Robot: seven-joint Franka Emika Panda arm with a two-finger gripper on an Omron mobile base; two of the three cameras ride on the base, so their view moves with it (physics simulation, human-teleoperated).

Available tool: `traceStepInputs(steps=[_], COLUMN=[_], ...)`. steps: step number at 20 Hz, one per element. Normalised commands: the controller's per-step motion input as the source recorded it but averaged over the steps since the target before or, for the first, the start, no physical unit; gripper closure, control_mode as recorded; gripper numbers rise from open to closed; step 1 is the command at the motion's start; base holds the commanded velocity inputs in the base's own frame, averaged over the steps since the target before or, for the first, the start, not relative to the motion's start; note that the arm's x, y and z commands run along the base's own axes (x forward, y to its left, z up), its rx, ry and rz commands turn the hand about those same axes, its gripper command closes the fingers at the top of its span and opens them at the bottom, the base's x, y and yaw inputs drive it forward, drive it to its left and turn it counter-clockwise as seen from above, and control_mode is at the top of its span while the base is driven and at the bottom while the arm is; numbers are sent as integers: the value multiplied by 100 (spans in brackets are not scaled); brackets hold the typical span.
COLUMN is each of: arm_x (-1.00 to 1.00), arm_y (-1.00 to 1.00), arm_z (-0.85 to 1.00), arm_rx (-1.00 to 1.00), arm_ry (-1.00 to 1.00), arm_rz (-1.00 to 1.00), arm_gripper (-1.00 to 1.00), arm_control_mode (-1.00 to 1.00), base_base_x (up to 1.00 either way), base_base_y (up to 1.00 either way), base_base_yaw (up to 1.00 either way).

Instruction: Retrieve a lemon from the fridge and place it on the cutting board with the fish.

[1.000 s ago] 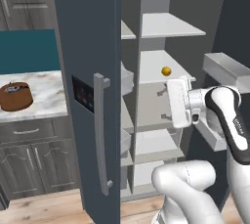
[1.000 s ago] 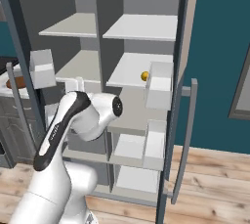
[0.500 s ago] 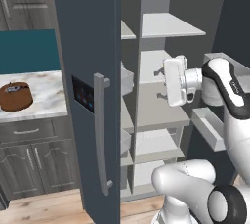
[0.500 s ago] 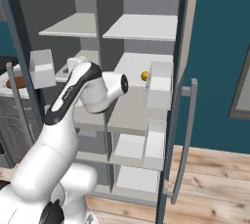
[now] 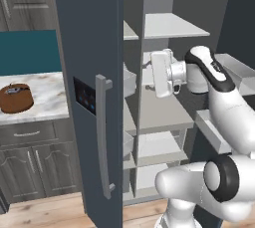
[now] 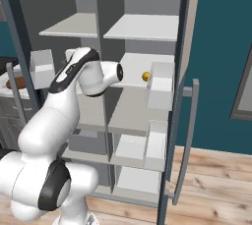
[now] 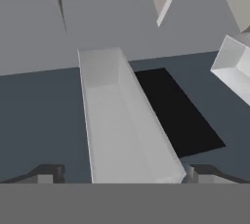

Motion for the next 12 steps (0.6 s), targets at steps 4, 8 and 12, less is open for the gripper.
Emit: traceStepInputs(steps=[4,8,12], arm_x=[37,-19,-59], arm_y=[61,70,77], arm_z=[-2,-2,0], arm_rx=[0,-3,-6], arm_ry=[-5,0,0], arm_rz=[0,5,15], arm_gripper=[-100,-100,-100], arm_control_mode=[-100,-100,-100], base_base_x=[0,0,0], base_base_y=[0,0,0], base_base_yaw=[0,0,0])
